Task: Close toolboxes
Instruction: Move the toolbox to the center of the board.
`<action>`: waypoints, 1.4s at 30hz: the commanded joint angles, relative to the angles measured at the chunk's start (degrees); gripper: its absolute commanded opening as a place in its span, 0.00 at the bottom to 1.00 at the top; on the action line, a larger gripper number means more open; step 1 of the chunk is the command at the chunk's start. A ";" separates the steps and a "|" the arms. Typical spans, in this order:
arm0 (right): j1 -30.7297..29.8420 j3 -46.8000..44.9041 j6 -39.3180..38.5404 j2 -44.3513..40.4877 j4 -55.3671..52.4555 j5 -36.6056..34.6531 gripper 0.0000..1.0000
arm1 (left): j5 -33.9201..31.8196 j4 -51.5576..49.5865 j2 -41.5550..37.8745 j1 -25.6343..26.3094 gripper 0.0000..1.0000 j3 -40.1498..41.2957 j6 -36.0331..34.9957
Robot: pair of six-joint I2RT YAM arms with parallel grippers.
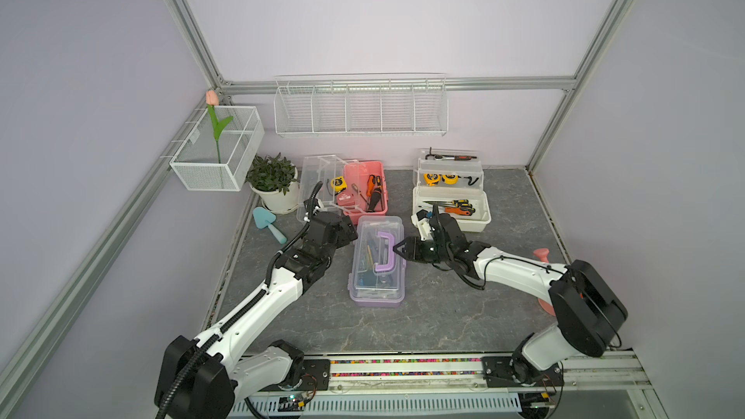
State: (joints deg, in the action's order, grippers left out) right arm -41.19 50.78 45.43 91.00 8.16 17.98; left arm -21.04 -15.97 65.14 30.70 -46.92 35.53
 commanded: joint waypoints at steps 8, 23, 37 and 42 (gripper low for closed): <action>-7.15 5.20 5.39 8.97 -1.95 0.83 0.59 | -1.34 0.34 -1.47 -0.53 0.99 -0.67 -0.20; -12.55 11.06 8.87 15.38 -1.33 -1.57 0.44 | -1.64 -0.55 -7.07 -2.69 0.99 0.38 -1.42; -16.83 20.92 15.12 25.44 4.48 -2.99 0.38 | 1.22 -1.80 -10.17 -5.81 0.99 1.84 -1.60; -14.96 20.01 10.17 21.28 1.74 -3.04 0.44 | 2.86 -2.21 -9.58 -5.87 0.99 1.91 -0.84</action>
State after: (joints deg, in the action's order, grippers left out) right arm -56.82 72.79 57.04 113.71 16.95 14.09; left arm -19.42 -17.06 55.70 25.12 -45.12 34.22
